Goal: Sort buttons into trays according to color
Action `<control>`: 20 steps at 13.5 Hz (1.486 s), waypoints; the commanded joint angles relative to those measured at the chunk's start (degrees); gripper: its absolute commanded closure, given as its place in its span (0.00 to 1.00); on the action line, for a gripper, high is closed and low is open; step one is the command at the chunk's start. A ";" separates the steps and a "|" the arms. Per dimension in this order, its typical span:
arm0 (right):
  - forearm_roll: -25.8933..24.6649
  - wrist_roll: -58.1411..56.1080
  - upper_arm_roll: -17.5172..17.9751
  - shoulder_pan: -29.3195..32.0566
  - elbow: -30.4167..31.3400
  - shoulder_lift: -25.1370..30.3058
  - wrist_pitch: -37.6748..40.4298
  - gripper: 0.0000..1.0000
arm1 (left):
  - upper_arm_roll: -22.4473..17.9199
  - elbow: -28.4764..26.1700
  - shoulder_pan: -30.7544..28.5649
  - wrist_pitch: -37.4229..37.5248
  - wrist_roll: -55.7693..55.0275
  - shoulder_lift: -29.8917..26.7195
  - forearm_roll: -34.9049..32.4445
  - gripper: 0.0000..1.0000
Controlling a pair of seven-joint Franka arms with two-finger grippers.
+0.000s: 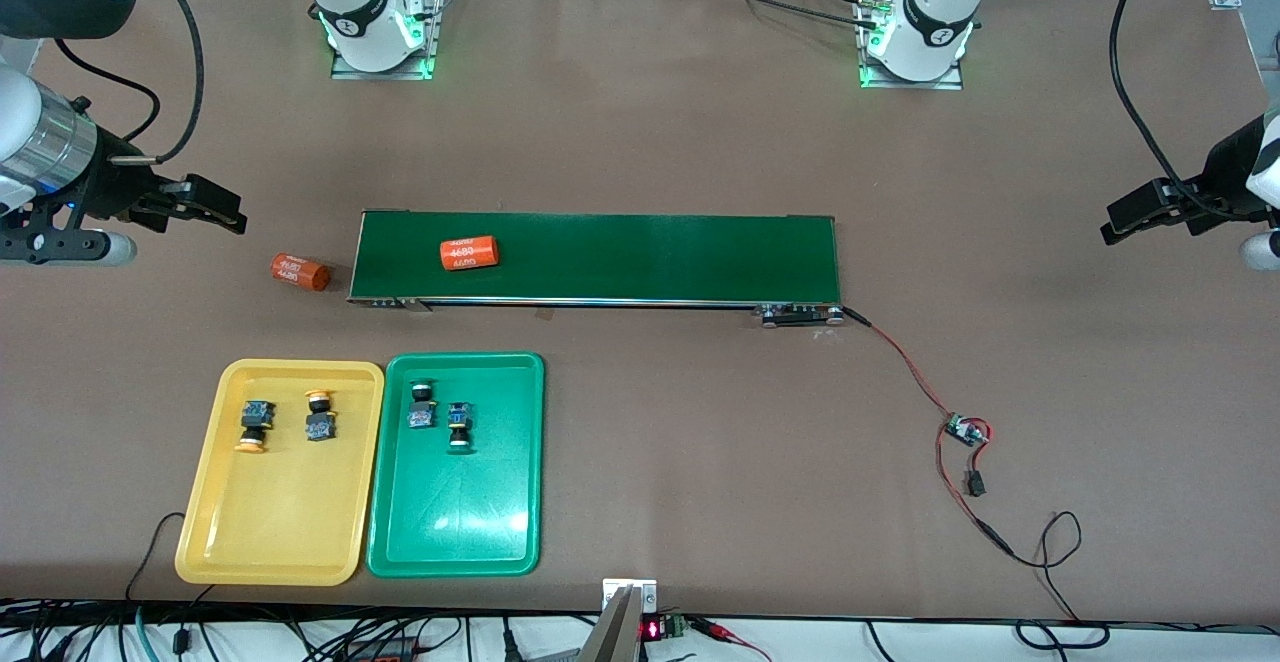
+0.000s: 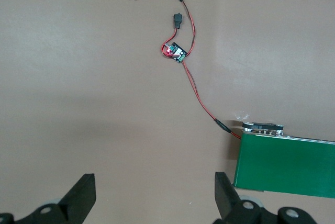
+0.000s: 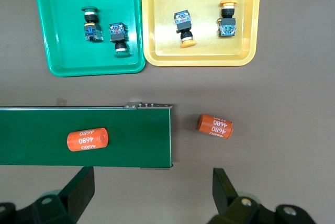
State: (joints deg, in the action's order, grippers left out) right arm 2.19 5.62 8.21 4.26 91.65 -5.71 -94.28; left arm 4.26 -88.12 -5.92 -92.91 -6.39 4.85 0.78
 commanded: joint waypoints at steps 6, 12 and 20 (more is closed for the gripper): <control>0.71 -1.23 0.14 0.66 -0.15 0.00 -0.55 0.00 | 0.57 -1.01 -0.41 0.01 1.12 -1.33 0.28 0.00; 0.79 -1.23 0.14 0.58 -1.30 -1.59 -0.46 0.00 | 0.57 -1.01 -0.32 0.01 1.21 -1.33 0.28 0.00; -0.70 -1.23 0.14 0.49 -1.39 -1.59 -0.46 0.00 | 0.57 -1.01 -0.32 0.10 1.21 -1.33 0.37 0.00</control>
State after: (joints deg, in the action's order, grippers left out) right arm 1.97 5.52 8.13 4.40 91.28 -7.02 -95.07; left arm 4.57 -88.12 -5.91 -92.92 -6.39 4.85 0.77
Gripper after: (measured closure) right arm 0.000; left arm 0.000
